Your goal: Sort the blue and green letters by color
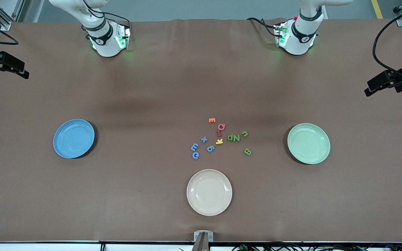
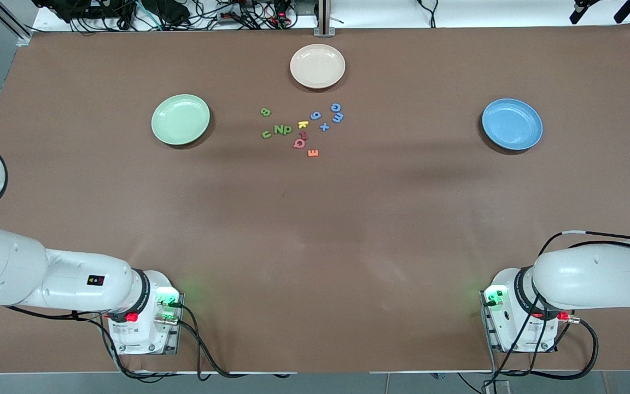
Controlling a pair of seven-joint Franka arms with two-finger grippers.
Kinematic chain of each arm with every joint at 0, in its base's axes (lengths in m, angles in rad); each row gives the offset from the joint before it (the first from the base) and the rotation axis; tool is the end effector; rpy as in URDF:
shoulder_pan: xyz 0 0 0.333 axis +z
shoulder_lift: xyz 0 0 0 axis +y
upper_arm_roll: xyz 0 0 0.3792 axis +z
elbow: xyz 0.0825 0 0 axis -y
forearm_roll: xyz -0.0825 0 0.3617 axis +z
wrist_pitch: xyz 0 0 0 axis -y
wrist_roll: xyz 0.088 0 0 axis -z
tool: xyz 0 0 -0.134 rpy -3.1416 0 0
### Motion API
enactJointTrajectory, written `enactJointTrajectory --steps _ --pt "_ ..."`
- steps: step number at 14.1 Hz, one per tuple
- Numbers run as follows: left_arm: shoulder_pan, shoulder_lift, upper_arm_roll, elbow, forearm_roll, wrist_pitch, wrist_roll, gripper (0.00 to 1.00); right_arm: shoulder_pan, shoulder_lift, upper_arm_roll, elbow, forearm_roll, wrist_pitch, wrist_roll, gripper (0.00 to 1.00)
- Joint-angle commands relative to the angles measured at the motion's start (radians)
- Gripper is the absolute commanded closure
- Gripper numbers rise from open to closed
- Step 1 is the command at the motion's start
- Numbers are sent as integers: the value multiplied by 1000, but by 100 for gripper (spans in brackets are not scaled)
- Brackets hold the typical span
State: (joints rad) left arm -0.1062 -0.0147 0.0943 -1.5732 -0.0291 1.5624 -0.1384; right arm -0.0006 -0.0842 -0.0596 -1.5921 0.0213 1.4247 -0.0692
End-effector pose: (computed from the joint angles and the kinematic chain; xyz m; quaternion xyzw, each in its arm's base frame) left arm 0.5260 -0.0097 0.6667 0.9979 0.0630 0.0008 0.0153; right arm 0.4819 -0.0276 0.6820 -0.9990 -0.0058 0.0407 0.0158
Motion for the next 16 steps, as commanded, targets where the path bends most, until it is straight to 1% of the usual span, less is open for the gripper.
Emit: enactJointTrajectory --steps 1,4,6,9,11,12,13,15,16 --pt "3 7 -1 18 -14 1 -7 0 -1 -28 3 -26 6 2 12 0" --pt "3 7 -1 16 -17 -1 -24 0 -1 -28 3 -26 6 2 12 0" --pt "8 10 -2 7 -34 -7 -74 0 -1 -29 3 -26 5 2 12 0" --pt "-9 73 -8 10 -49 -5 -115 0 -2 -28 3 -26 6 0 12 0" --pt "-13 96 -13 9 -55 -5 -119 0 -2 -28 3 -25 5 -1 11 0" --pt "-20 120 -18 12 -83 4 -124 0 -6 -28 1 -23 6 -1 6 0" --pt "-27 149 -22 10 -110 31 -136 0 -7 -26 0 -23 5 -1 6 0" --pt "-65 217 -38 7 -114 108 -196 0 -7 -25 0 -14 5 -1 5 0" --pt "-96 255 -39 7 -106 158 -257 0 -7 -22 0 -6 5 -1 5 0"
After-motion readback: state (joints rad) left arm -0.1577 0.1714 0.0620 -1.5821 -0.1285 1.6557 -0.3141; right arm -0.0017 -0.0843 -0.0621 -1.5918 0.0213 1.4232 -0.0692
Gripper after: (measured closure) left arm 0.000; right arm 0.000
